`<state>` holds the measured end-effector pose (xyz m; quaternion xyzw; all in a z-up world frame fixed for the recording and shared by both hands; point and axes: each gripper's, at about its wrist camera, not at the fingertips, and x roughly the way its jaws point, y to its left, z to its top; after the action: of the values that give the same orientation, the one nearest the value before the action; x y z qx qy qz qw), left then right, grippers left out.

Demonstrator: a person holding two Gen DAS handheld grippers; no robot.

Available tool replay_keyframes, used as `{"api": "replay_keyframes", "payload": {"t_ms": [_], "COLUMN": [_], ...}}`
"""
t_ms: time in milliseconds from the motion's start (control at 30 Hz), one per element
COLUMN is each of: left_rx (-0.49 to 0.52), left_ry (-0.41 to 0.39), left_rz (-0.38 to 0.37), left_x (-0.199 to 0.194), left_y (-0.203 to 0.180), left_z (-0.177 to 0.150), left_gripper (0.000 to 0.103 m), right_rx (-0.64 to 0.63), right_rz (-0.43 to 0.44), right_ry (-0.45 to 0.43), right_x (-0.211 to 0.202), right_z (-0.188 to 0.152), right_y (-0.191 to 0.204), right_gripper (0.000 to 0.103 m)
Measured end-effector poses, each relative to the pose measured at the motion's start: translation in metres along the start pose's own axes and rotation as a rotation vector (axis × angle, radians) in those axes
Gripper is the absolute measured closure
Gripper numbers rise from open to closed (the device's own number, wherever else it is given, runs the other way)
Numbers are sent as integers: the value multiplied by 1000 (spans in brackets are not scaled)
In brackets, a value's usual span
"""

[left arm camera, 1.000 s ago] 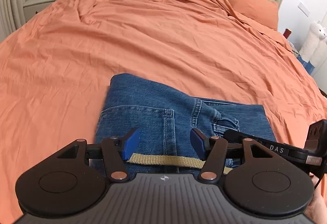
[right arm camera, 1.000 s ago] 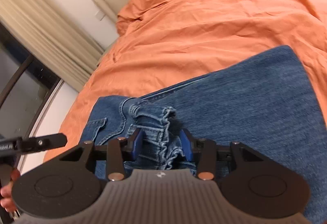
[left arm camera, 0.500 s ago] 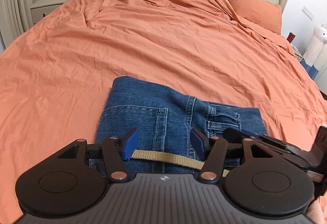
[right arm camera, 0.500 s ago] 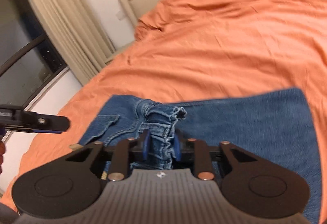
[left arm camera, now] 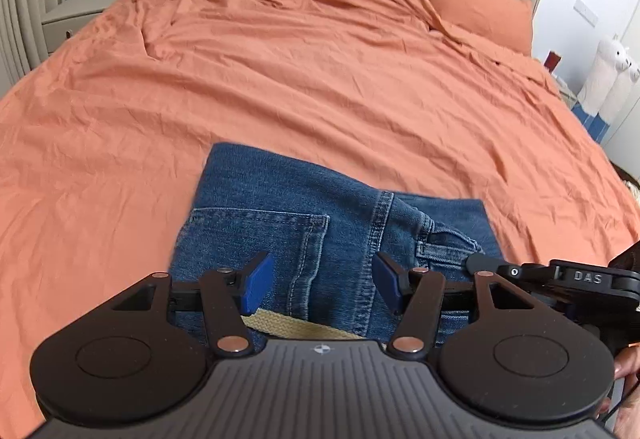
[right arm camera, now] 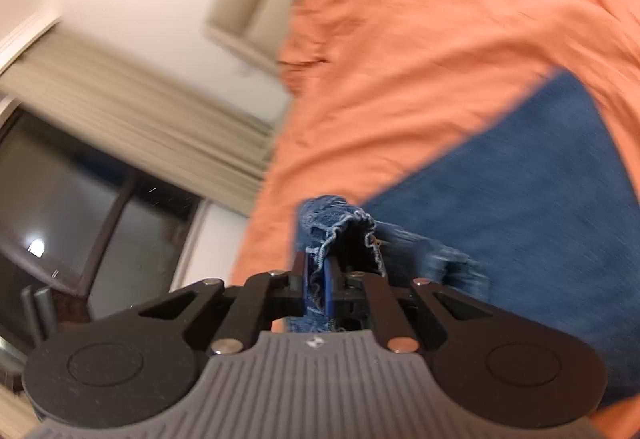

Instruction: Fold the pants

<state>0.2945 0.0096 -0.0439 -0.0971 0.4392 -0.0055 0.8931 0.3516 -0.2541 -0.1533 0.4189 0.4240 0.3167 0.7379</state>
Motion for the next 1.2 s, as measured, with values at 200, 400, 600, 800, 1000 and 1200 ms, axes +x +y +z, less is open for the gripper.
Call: {"api": "replay_keyframes", "payload": {"t_ms": [200,400,600,800,1000,1200], "left_rx": [0,-18,-31,-46,-60,-109], "left_ry": [64,114,105,55,-41,-114], "left_rz": [16,1,-42,-60,-42,-69], "left_x": [33,53,53,41,15,-11], "left_y": [8,21,29,39,56,75], "left_z": [-5,-13,-10,-3,6,13], "left_gripper": [39,42,42,42,42,42], "right_rx": [42,78,167,125,-120,-311], "right_rz": [-123,-139,-57,-55,-94,-112], "right_ry": [25,56,104,105,42,29], "right_x": [16,18,37,51,27,20], "right_z": [-1,5,7,4,10,40], "right_y": [-26,-37,-58,-52,25,129], "right_gripper": [101,78,68,88,90,90]}}
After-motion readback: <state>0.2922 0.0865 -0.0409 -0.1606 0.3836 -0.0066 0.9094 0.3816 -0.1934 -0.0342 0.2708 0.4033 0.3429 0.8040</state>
